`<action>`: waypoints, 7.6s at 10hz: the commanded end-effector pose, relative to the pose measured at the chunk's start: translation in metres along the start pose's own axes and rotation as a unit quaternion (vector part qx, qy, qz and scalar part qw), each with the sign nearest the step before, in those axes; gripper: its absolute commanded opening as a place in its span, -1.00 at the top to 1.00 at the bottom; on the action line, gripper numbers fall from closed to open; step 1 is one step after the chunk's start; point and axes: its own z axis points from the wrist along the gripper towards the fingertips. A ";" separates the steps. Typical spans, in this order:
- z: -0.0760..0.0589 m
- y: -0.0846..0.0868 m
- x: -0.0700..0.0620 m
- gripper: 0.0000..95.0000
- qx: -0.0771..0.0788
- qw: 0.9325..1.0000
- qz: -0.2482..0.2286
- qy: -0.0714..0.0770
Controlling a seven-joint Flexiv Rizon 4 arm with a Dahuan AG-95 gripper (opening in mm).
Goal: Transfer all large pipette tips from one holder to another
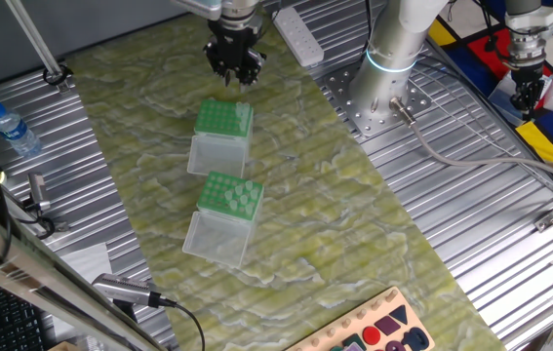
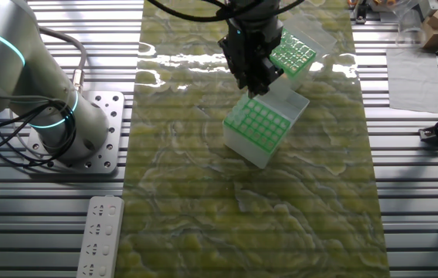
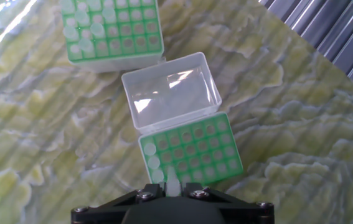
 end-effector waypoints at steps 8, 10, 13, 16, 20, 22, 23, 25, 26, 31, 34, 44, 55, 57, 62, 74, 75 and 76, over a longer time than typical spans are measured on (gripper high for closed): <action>0.006 0.032 -0.098 1.00 -0.042 0.989 0.141 0.024; 0.010 0.045 -0.117 1.00 -0.046 0.985 0.162 0.032; 0.014 0.059 -0.131 1.00 -0.051 0.980 0.191 0.040; 0.014 0.059 -0.131 1.00 -0.059 0.985 0.155 0.052; 0.014 0.059 -0.131 1.00 -0.083 0.980 0.166 0.072; 0.014 0.059 -0.131 1.00 -0.088 0.977 0.181 0.066; 0.014 0.059 -0.131 1.00 -0.088 0.977 0.181 0.066; 0.014 0.059 -0.131 1.00 -0.088 0.977 0.181 0.066; 0.014 0.059 -0.131 1.00 -0.088 0.977 0.181 0.066; 0.031 0.066 -0.161 0.60 -0.072 0.977 0.194 0.043; 0.037 0.071 -0.172 0.60 -0.066 0.981 0.177 0.040; 0.044 0.086 -0.186 1.00 -0.069 0.984 0.152 0.061; 0.064 0.087 -0.210 0.60 -0.047 0.987 0.152 0.030; 0.069 0.086 -0.212 0.60 -0.045 0.988 0.149 0.022; 0.077 0.089 -0.219 0.60 -0.039 0.988 0.149 0.013; 0.091 0.088 -0.215 0.60 -0.032 0.990 0.135 0.001; 0.091 0.088 -0.215 0.60 -0.032 0.990 0.136 0.001; 0.091 0.088 -0.215 0.60 -0.032 0.990 0.137 0.001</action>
